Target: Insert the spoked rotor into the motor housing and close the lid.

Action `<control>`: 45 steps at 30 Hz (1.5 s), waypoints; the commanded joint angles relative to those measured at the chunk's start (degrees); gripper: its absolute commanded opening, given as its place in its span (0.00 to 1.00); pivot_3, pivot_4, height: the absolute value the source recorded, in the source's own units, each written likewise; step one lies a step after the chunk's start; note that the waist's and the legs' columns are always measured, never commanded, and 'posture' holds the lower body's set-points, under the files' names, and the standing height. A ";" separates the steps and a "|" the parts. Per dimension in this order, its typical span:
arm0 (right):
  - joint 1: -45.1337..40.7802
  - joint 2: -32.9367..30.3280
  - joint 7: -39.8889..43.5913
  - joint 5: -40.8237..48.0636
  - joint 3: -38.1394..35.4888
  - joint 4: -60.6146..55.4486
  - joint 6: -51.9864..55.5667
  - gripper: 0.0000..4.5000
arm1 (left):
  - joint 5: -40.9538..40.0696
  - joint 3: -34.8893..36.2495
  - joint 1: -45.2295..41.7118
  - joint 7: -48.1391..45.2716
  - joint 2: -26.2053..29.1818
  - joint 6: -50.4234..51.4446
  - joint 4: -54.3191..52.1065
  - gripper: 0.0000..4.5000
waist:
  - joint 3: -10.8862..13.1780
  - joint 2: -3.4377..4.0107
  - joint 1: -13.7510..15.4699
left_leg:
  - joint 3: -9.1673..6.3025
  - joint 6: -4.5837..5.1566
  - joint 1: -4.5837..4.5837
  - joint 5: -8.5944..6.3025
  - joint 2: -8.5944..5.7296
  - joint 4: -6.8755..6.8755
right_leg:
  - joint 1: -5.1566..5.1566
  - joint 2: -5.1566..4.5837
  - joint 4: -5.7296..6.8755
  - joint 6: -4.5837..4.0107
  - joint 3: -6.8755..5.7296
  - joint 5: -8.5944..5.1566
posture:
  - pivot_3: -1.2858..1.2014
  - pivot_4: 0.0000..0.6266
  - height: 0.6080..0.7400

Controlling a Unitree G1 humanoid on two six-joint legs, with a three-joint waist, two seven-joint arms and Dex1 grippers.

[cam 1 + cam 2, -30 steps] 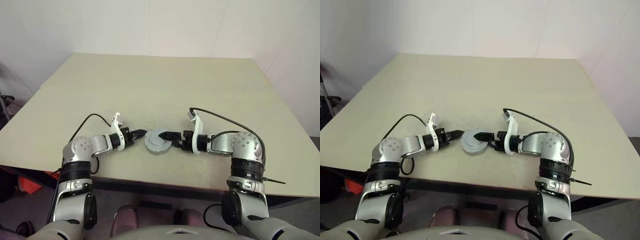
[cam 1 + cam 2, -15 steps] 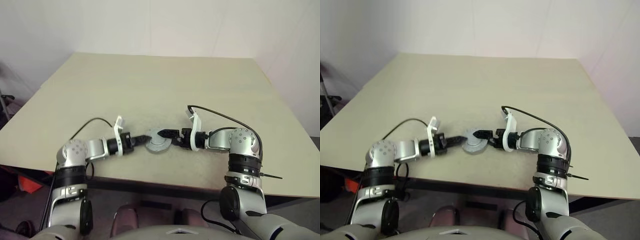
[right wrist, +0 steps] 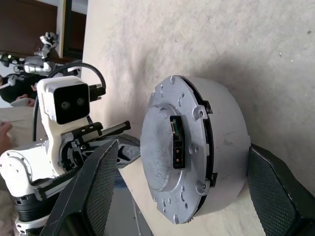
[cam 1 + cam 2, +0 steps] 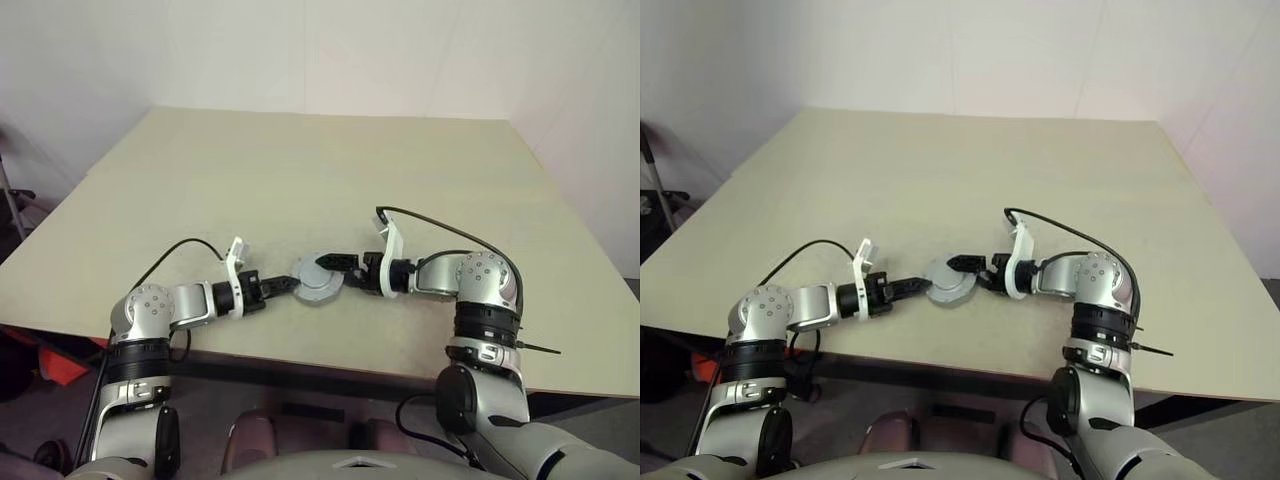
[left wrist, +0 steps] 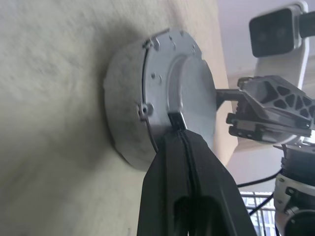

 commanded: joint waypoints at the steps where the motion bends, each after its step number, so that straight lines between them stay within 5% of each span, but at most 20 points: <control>1: -1.52 1.42 1.07 1.93 0.78 -0.81 0.27 0.99 | 2.14 -1.09 -0.19 1.28 -0.03 -0.91 0.01 0.00 | 0.00 0.00 0.00 | 0.00 0.00 0.00 0.00 0.00 0.00 | 0.00 0.00 0.00 0.00 0.00 0.00 | 0.52 0.00 1.00; 6: -0.67 0.97 1.99 2.46 3.27 -1.63 0.27 0.95 | 2.57 -1.01 -0.88 1.31 0.12 -1.60 0.37 0.00 | 0.00 0.00 0.00 | 0.00 -0.01 0.02 0.01 0.00 0.00 | 0.01 0.00 0.01 0.00 0.00 0.00 | 0.52 0.00 1.00; 13: -1.04 0.29 2.73 1.82 3.62 -1.60 0.27 0.50 | 3.31 -1.11 -1.06 1.14 0.00 -2.22 0.54 0.00 | -0.02 0.03 0.07 | 0.00 -0.02 0.02 0.01 0.00 0.00 | 0.04 0.00 0.01 0.00 0.00 0.00 | 0.52 0.00 1.00; 25: -1.31 0.28 2.42 0.77 2.46 -0.53 0.27 0.50 | 3.88 -0.28 -1.63 0.83 -0.59 -4.00 0.68 0.00 | -0.08 0.12 0.93 | -0.01 -0.08 0.24 0.05 0.01 0.00 | 0.21 -0.02 0.00 0.01 0.00 -0.01 | 0.52 0.00 1.00; 35: -4.28 4.33 -0.47 -1.07 -7.08 4.80 -0.07 0.50 | 0.22 10.59 -6.45 2.33 -1.36 -10.44 4.33 0.00 | -0.08 0.12 0.86 | -0.01 -0.09 -0.24 0.06 -0.02 -0.07 | -0.49 0.10 0.06 -0.31 -0.02 0.26 | 0.52 0.00 1.00; 45: -5.07 5.99 -2.50 -2.71 -13.05 8.44 -1.53 0.50 | 0.04 11.51 -7.36 2.30 -0.70 -11.25 5.31 0.00 | -0.08 0.12 0.82 | 0.00 -0.09 -0.12 0.06 -0.01 -0.12 | -0.45 0.10 0.07 -0.12 -0.02 -0.01 | 0.52 0.00 1.00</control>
